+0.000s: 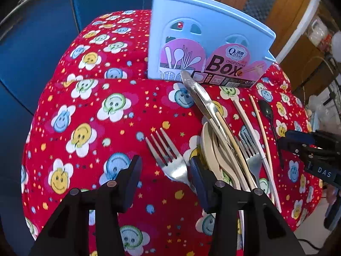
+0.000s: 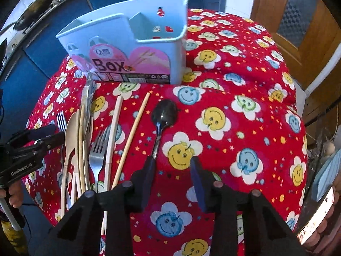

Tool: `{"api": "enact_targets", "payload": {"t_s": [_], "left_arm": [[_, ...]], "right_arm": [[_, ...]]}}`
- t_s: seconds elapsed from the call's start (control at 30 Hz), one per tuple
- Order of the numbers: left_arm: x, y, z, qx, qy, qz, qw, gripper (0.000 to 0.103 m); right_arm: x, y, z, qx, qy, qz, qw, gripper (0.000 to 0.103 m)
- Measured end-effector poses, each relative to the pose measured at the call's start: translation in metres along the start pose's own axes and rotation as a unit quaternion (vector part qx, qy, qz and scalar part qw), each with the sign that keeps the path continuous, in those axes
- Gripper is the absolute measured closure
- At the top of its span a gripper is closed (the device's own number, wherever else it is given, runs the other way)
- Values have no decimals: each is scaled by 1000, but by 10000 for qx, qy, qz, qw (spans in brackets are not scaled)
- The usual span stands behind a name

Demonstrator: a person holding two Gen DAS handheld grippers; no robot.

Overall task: Organize utensils
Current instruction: 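Close the right gripper on the black spoon while the left gripper grasps a silver fork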

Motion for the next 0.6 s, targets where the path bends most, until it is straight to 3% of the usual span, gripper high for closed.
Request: {"api": "enact_targets", "payload": {"t_s": [0.13, 0.17, 0.3, 0.37, 0.6], "left_arm": [[-4, 8, -2, -165, 155, -27, 9997, 73], [-4, 10, -1, -158, 159, -27, 9997, 77], [-4, 15, 1, -154, 98, 5, 9998, 82], [-1, 16, 2, -246, 134, -57, 9996, 91], [-1, 24, 6, -367, 75, -46, 9993, 93]], "right_arm": [[-5, 4, 5, 134, -42, 170, 9998, 73], [-6, 5, 7, 146, -6, 209, 9997, 79], [-8, 4, 13, 214, 112, 390, 9989, 96], [-7, 1, 16, 279, 88, 469, 9985, 98], [-1, -25, 24, 395, 133, 811, 9958, 100]]}}
Point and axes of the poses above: each gripper's, at about its wrist camera, not at the fingertips, and x roughly against the way its jaws point, z to its left, y to its top, the point moved 9 cm from there along -x, roughly the way its jaws point, and after that the axes turned 9 degrees about -x, right-handed, at the moved point
